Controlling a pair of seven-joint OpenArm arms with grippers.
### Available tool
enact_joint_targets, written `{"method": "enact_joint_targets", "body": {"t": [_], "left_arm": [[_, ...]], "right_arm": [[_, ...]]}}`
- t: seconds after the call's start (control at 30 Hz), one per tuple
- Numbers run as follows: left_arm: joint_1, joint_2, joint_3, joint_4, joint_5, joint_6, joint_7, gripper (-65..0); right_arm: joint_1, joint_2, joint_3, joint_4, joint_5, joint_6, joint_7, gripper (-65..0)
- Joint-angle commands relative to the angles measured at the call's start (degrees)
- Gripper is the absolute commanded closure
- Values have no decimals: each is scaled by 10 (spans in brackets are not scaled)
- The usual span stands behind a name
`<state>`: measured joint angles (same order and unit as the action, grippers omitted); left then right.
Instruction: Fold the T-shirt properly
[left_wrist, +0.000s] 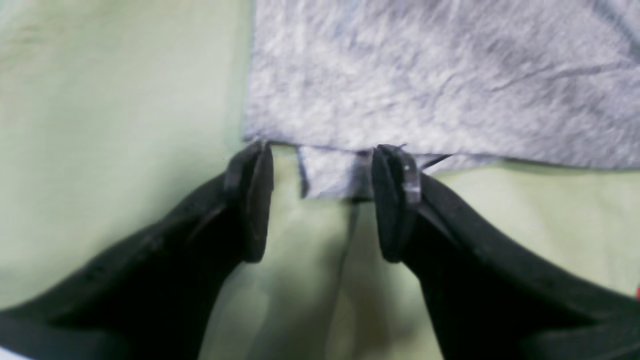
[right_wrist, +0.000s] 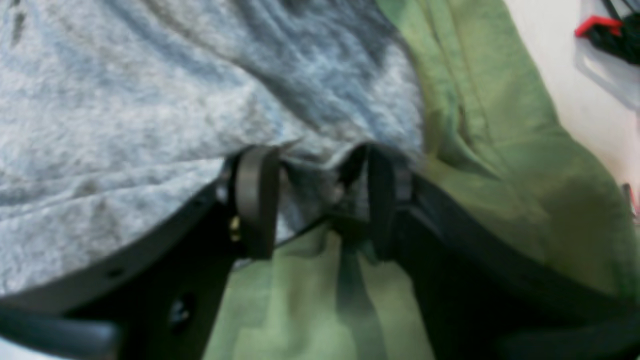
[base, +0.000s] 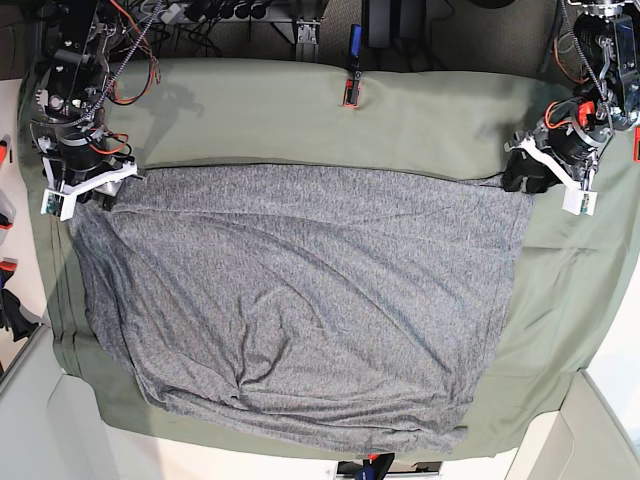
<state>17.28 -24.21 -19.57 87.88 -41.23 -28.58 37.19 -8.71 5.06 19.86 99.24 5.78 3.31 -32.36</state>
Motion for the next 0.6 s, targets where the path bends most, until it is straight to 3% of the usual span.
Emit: {"method": "enact_joint_targets", "body": {"t": [0.0,0.2,0.57], "left_arm": [[-1,-2,-3,6,-2,-3,1,-344],[-1,9,-3,6,4,-3,1,-344],[-1,9,-3,-3,8,-3,-10,-344]], "right_arm": [[6,5,2,9,2,-2,12,-289],[6,5,2,9,-25,-2,-14,-335],[6,5,2,40,-58,-2,-33,-335]]}}
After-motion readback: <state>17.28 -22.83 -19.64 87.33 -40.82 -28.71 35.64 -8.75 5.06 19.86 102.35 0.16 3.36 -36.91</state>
